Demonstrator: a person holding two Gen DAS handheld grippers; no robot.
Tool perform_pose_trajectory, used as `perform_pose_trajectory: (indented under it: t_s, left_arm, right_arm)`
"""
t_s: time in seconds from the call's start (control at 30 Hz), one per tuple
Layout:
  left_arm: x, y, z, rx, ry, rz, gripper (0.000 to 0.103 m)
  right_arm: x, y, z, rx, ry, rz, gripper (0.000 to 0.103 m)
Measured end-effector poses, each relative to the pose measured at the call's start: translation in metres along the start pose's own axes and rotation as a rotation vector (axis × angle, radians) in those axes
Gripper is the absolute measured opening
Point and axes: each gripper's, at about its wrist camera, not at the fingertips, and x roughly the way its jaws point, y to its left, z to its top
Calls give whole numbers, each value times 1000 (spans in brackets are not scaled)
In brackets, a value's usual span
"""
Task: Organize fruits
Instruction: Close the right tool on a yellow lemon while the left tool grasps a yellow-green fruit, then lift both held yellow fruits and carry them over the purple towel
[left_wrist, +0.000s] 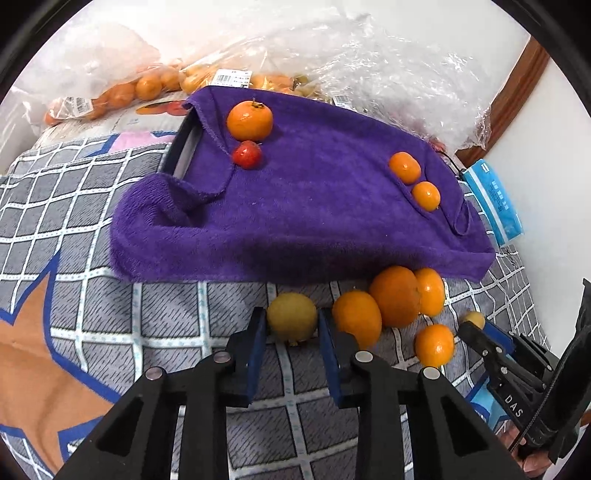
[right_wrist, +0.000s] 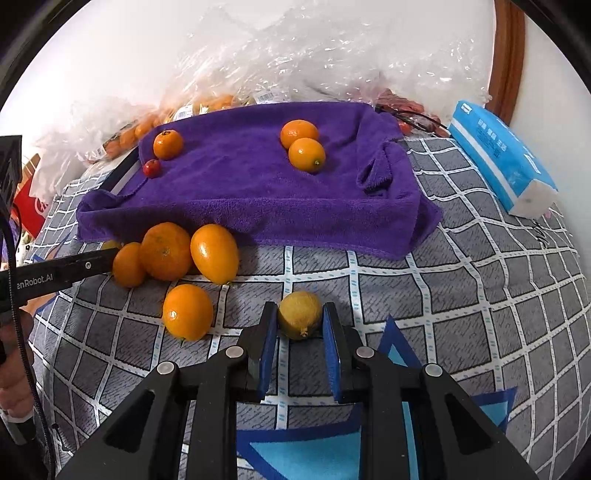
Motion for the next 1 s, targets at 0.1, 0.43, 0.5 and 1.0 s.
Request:
perform_pose_trajectory:
  t_s: [0.1,0.43,0.5,1.0]
  left_arm:
    - [-8,4,-6,1,-1,9,27]
    - [-34,15,-20,-31,-16,6,27]
    - [-42,14,-22,-22,-23,8,27]
    - [-99,3,-22,22,-111,2,27]
  right_arm:
    - [-6,1,0,10,-5,-3,24]
    - [-33,14,-1,21,-48,-18,24]
    - [-39,16,1,26,-61,-19,24]
    - [-91,34,19,13,-155,-32,24]
